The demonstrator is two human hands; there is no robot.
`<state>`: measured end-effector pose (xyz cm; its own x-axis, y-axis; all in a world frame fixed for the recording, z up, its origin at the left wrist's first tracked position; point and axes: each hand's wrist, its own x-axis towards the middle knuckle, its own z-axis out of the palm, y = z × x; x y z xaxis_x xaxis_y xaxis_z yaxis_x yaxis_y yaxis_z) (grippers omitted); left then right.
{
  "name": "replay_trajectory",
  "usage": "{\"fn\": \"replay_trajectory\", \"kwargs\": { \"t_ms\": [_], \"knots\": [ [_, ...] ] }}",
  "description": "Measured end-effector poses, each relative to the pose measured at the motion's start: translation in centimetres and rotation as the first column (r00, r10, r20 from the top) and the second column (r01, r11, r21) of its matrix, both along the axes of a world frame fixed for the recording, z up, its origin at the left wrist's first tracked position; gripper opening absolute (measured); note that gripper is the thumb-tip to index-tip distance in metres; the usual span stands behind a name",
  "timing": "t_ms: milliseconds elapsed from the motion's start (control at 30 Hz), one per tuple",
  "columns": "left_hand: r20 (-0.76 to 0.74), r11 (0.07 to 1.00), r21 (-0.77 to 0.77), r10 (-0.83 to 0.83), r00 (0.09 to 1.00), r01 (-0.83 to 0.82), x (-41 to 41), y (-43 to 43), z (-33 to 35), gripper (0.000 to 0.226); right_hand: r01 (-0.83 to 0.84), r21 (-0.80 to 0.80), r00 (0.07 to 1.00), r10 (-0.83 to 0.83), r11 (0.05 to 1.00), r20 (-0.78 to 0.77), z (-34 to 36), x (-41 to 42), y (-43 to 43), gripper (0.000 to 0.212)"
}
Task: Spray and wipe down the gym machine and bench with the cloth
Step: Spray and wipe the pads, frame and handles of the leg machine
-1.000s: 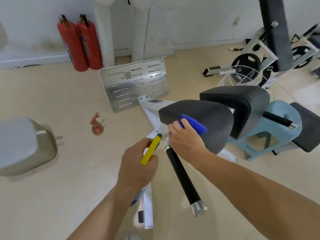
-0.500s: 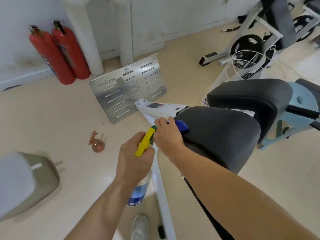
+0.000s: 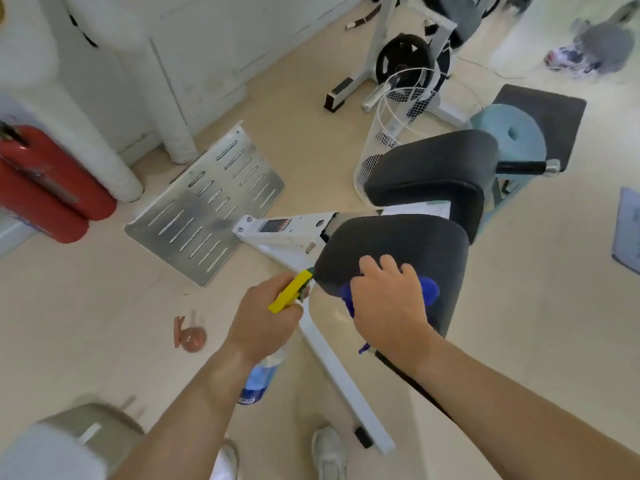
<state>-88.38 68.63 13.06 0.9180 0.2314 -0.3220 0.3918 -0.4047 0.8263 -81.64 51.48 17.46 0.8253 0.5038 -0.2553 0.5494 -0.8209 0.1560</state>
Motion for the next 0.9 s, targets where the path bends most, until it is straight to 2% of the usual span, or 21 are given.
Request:
{"fn": "replay_trajectory", "kwargs": {
  "t_ms": [67,100,167,233,300,367,467,500,633,733,767,800,867,900],
  "knots": [
    [-0.004,0.997,-0.014,-0.074,0.997,0.074,0.5,0.0,0.6,0.028,0.144,0.208,0.982,-0.166,0.967,0.094,1.8,0.4,-1.6,0.013],
    [0.003,0.994,-0.025,-0.103,0.995,0.103,0.8,-0.1,1.0,0.029,0.218,0.338,0.948,-0.281,0.916,0.148,2.3,0.7,-2.4,0.013],
    [0.022,0.981,-0.040,-0.190,0.982,0.191,1.3,-0.2,1.6,0.031,0.359,0.594,0.830,-0.537,0.720,0.150,3.1,1.3,-3.9,0.013],
    [0.052,0.955,-0.012,-0.294,0.954,0.295,1.8,-0.4,1.9,0.032,0.459,0.762,0.689,-0.725,0.457,0.020,3.6,1.9,-5.0,0.014],
    [0.069,0.931,0.039,-0.365,0.928,0.363,2.5,-1.0,2.1,0.030,0.499,0.834,0.569,-0.815,0.237,-0.109,4.0,2.7,-5.7,0.015],
    [0.087,0.917,0.081,-0.396,0.914,0.390,3.0,-1.6,2.0,0.023,0.498,0.862,0.495,-0.848,0.097,-0.190,4.2,3.0,-6.1,0.015],
    [0.101,0.916,0.103,-0.397,0.912,0.387,3.9,-2.8,1.7,0.008,0.485,0.874,0.450,-0.865,0.029,-0.221,4.1,3.1,-6.7,0.012],
    [0.101,0.919,0.104,-0.390,0.915,0.380,4.2,-3.2,1.6,0.011,0.483,0.876,0.441,-0.869,0.017,-0.226,4.0,3.1,-7.0,0.011],
    [0.090,0.937,0.117,-0.340,0.936,0.329,4.7,-4.3,0.7,0.023,0.472,0.881,0.460,-0.863,0.036,-0.211,3.6,3.1,-7.6,0.014],
    [0.091,0.943,0.130,-0.318,0.944,0.305,4.2,-4.7,0.2,0.028,0.454,0.880,0.551,-0.820,0.140,-0.153,3.2,3.1,-7.5,0.016],
    [0.089,0.946,0.129,-0.311,0.946,0.298,4.1,-4.7,0.1,0.029,0.453,0.864,0.607,-0.786,0.221,-0.118,2.9,3.3,-7.5,0.018],
    [0.087,0.948,0.126,-0.305,0.948,0.293,4.1,-4.6,0.0,0.029,0.458,0.815,0.674,-0.737,0.356,-0.056,2.2,3.7,-7.5,0.023],
    [0.087,0.952,0.110,-0.296,0.951,0.286,4.3,-4.1,-0.4,0.016,0.433,0.550,0.832,-0.551,0.714,0.061,0.5,4.5,-7.4,0.038],
    [0.091,0.956,0.099,-0.285,0.954,0.276,4.4,-3.8,-0.6,0.009,0.378,0.390,0.900,-0.432,0.840,0.057,-0.4,4.9,-7.1,0.045]
  ]
}}
